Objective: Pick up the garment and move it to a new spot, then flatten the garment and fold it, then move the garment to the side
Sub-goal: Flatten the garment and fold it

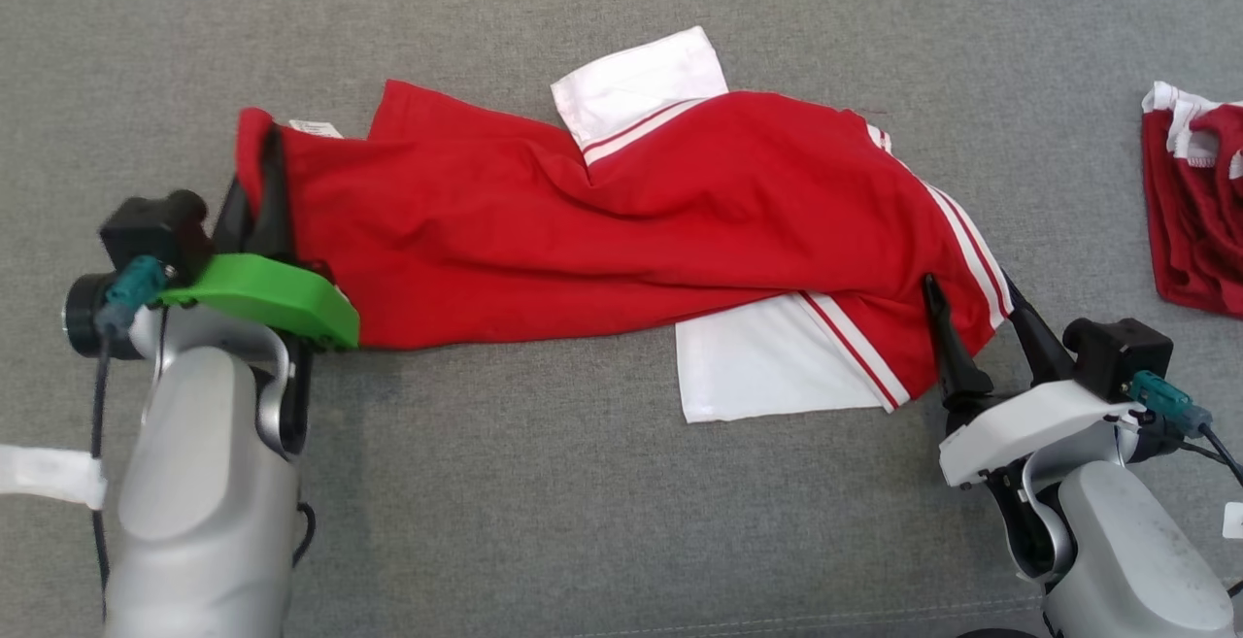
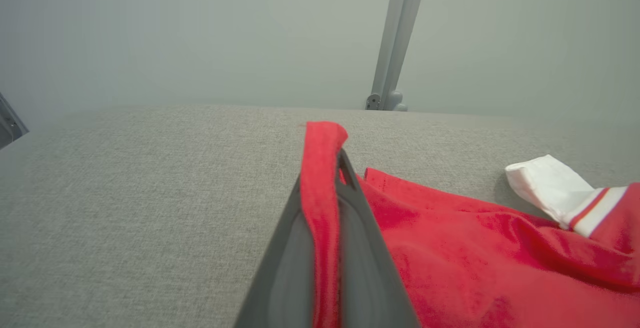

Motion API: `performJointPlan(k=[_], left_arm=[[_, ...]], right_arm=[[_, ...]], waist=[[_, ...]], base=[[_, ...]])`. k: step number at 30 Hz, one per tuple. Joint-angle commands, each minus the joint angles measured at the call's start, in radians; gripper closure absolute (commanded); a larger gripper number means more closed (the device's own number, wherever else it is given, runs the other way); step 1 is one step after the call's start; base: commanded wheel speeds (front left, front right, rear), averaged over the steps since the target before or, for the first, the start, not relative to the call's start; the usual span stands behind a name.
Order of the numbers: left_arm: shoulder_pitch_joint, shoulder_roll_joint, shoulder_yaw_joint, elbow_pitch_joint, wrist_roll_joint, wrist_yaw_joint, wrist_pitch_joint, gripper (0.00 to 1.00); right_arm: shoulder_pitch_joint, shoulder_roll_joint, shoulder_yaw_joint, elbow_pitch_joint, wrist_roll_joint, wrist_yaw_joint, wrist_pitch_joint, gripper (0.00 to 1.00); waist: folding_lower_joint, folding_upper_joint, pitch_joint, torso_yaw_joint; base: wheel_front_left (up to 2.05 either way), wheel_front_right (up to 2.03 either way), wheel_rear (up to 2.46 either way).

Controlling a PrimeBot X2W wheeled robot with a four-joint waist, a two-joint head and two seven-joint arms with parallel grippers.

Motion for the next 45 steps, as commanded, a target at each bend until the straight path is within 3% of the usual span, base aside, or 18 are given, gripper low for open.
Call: performJointPlan(k=[1,7,14,20,28,29,30,34,38,45], left_arm=[[0.042,-0.005,-0.01,-0.02,0.012,-0.004,0.001,1.0],[0.209,0.0,-0.08,-0.223,0.029,-0.011,0.001,1.0],[0.444,0.098,-0.193,-0.442,-0.046,-0.011,0.0,1.0],[0.586,0.145,-0.236,-0.454,-0.093,-0.011,0.0,1.0],[0.665,0.127,-0.258,-0.406,-0.118,-0.011,0.0,0.96],[0.682,0.113,-0.237,-0.344,-0.123,-0.011,0.001,0.51],[0.679,0.1,-0.221,-0.321,-0.124,-0.011,0.0,0.0],[0.673,0.055,-0.147,-0.233,-0.082,-0.011,0.0,0.0],[0.672,0.01,-0.09,-0.248,-0.032,-0.011,0.0,0.0],[0.629,-0.041,-0.098,-0.309,0.005,-0.011,0.0,0.0]], right_arm=[[0.016,0.003,-0.004,0.005,0.008,-0.002,0.0,0.0],[0.05,0.021,-0.014,0.036,0.011,-0.002,0.0,0.0],[0.09,0.04,-0.023,0.063,0.012,-0.002,0.0,0.0],[0.127,0.035,-0.042,0.071,0.013,-0.002,0.0,0.0],[0.144,0.036,-0.049,0.086,0.005,-0.002,0.0,0.0],[0.145,0.038,-0.048,0.089,0.004,-0.002,0.0,0.0],[0.146,0.039,-0.048,0.09,0.004,-0.002,0.0,0.0],[0.147,0.043,-0.04,0.089,0.008,-0.002,0.0,0.0],[0.13,0.043,-0.033,0.078,0.016,-0.002,0.0,0.0],[0.03,0.007,0.028,0.077,0.022,-0.001,0.0,0.0]], waist=[[0.0,0.0,-0.028,0.021],[0.0,0.0,-0.107,0.051],[0.0,0.0,-0.192,0.062],[0.0,0.0,-0.232,0.068],[0.0,0.0,-0.264,0.066],[0.0,0.0,-0.271,0.065],[0.0,0.0,-0.273,0.065],[0.0,0.0,-0.277,0.065],[0.0,0.0,-0.273,0.076],[0.0,0.0,-0.235,0.121]], base=[[0.0,0.0,0.0],[0.0,0.0,0.0],[0.0,0.0,0.0],[0.0,0.0,0.0],[0.0,0.0,0.0],[0.0,0.0,0.0],[0.0,0.0,0.0],[0.0,0.0,0.0],[0.0,0.0,0.0],[0.0,0.0,0.0]])
